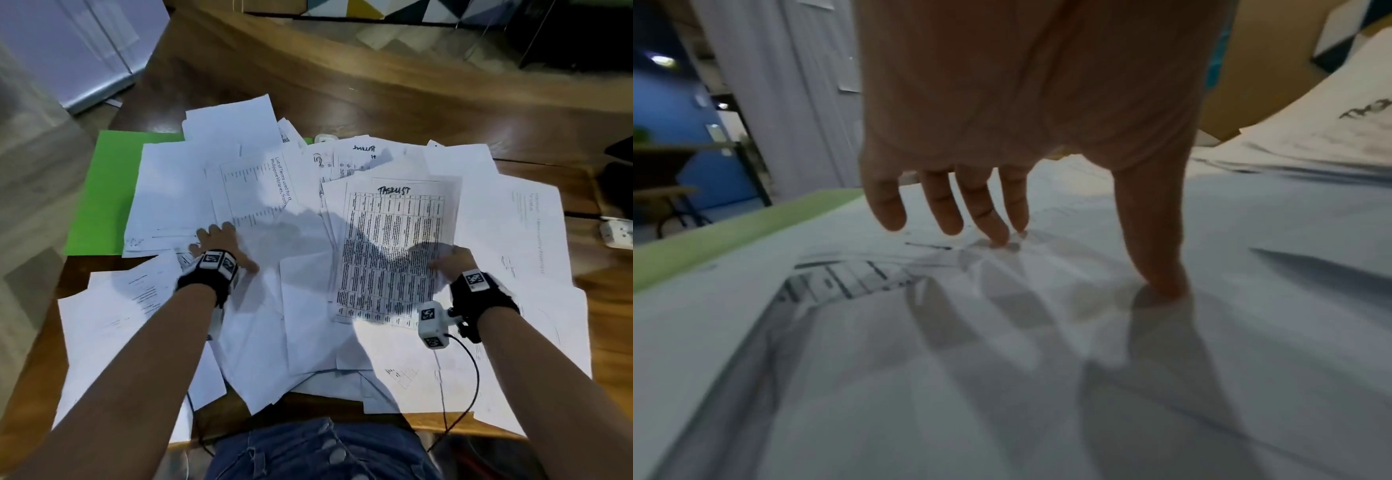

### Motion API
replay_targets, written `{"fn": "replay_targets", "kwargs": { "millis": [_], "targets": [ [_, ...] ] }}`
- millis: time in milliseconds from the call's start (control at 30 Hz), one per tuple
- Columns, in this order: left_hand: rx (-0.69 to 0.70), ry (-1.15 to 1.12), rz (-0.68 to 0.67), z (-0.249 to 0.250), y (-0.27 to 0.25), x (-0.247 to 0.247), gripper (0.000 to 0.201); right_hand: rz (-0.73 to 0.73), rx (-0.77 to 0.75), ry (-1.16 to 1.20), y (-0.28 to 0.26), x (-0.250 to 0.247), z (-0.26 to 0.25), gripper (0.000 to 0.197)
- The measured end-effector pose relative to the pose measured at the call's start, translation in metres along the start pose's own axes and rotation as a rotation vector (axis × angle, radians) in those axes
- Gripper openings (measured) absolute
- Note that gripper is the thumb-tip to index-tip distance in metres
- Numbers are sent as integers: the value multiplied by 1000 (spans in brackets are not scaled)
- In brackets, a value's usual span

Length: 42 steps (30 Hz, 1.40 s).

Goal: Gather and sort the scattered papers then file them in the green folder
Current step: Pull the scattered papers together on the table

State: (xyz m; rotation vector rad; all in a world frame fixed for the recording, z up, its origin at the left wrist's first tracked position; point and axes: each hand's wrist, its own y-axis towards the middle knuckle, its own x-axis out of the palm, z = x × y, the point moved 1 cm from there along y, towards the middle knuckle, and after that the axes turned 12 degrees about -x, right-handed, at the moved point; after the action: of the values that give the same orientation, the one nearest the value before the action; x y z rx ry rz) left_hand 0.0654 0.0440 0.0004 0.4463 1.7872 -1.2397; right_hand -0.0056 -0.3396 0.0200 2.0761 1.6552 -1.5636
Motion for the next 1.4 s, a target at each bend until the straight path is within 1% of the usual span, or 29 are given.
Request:
{"fn": "replay_targets", "kwargs": {
  "millis": [67,133,200,233,267,333,367,400,433,500,533,633,700,800,833,867,900,967,1000,1033,1067,1133,1167,1200,1233,1267,1300,1333,1400],
  "targets": [
    [11,-43,-25,-2,3,5,97,-14,-11,-28,0,3,-1,43],
    [5,-146,-93,1,1,10,92,-13,10,-10,-2,8,-2,45],
    [44,-214,-144,7,-1,15,84,-16,9,-20,-3,13,-4,45],
    [88,-202,-160,11,-3,17,77,-8,-2,-19,-2,15,-4,45],
    [136,-173,-170,16,-5,18,65,10,5,1,-1,17,-4,43],
    [196,-178,-179,24,-9,18,23,44,8,8,1,18,-3,37],
    [217,-221,-181,27,-10,18,20,48,6,-5,2,18,-1,33],
    [224,-286,-179,30,-8,18,25,60,-1,-15,3,16,0,31],
    [232,-362,-161,33,-7,16,23,61,9,-23,3,13,0,30],
    [246,-501,-110,40,-6,7,9,73,31,-17,2,8,2,31],
    [249,-549,-84,44,-6,3,6,73,27,-23,3,6,3,32],
    [241,-572,-21,55,-8,-9,13,29,59,-64,0,1,6,34],
    [213,-576,59,60,-3,-10,21,40,77,-67,2,0,10,29],
    [102,-519,207,60,-8,-8,30,143,99,-65,3,-4,14,26],
    [78,-468,220,60,-12,-5,35,190,100,-64,5,-6,16,26],
    [74,-412,178,60,-16,-1,44,237,95,-65,5,-8,16,26],
    [79,-361,86,60,-21,6,53,278,75,-68,5,-11,16,26],
    [83,-273,-154,61,-30,20,68,317,14,-72,7,-15,14,27],
    [88,-263,-249,62,-33,27,69,321,-9,-59,9,-18,13,27],
    [88,-262,-313,64,-35,32,67,325,-35,-54,11,-21,10,27],
    [80,-262,-348,65,-37,36,63,327,-65,-57,11,-24,5,26],
    [98,-233,-353,67,-41,37,55,314,-118,-56,13,-29,-4,25],
    [119,-248,-324,69,-42,34,47,283,-152,-52,13,-31,-8,25],
    [142,-293,-286,70,-41,30,33,236,-186,-40,12,-30,-12,26],
    [174,-343,-242,71,-39,23,19,180,-209,-24,10,-30,-16,30],
    [208,-370,-188,71,-36,17,11,125,-223,-11,9,-29,-18,37],
    [240,-392,-131,71,-31,10,14,64,-239,-20,10,-27,-19,44],
    [267,-414,-87,73,-26,4,18,9,-251,-52,9,-24,-21,45],
    [322,-494,-68,77,-19,-7,29,-65,-272,-103,8,-16,-26,30]
  ]
}}
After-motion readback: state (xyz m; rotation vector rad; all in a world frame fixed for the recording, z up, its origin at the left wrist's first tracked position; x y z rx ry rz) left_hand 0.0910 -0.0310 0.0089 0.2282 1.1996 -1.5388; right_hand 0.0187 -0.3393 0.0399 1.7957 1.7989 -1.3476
